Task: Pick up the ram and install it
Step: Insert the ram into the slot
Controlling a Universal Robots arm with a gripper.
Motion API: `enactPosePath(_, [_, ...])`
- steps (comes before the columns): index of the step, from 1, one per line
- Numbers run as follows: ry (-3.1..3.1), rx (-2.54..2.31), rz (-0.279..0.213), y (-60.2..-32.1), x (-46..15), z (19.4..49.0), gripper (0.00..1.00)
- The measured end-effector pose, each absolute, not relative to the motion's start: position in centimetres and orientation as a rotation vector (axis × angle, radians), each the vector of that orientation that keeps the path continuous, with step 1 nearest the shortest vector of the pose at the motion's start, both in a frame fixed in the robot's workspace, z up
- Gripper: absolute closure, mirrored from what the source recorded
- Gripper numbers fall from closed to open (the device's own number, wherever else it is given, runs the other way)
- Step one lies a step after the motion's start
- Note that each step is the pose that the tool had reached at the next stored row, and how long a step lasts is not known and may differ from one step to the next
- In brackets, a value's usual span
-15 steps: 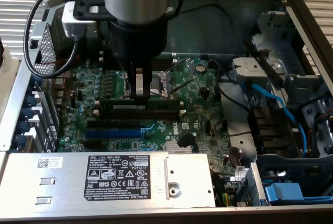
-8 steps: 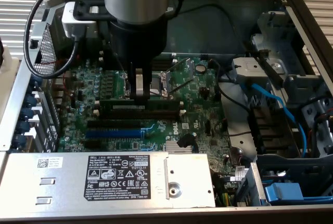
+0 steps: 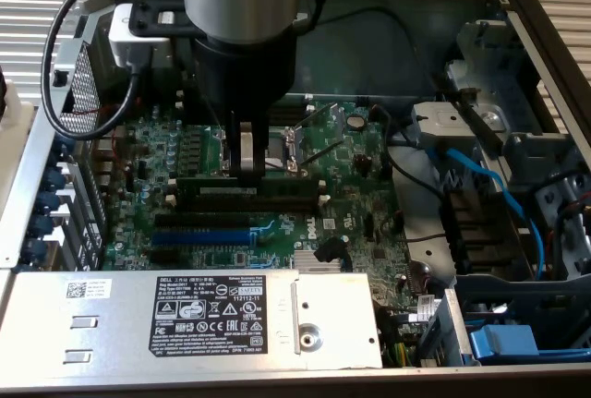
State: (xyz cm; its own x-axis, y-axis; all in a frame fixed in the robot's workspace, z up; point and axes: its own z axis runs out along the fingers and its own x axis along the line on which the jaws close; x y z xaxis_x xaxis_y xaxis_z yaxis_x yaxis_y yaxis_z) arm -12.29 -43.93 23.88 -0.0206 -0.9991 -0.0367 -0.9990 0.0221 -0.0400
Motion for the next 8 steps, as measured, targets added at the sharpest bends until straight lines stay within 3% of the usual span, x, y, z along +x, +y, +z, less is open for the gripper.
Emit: enactPosePath(8, [2.208,-2.158,-0.005,-43.93,-12.3,23.77,0.88])
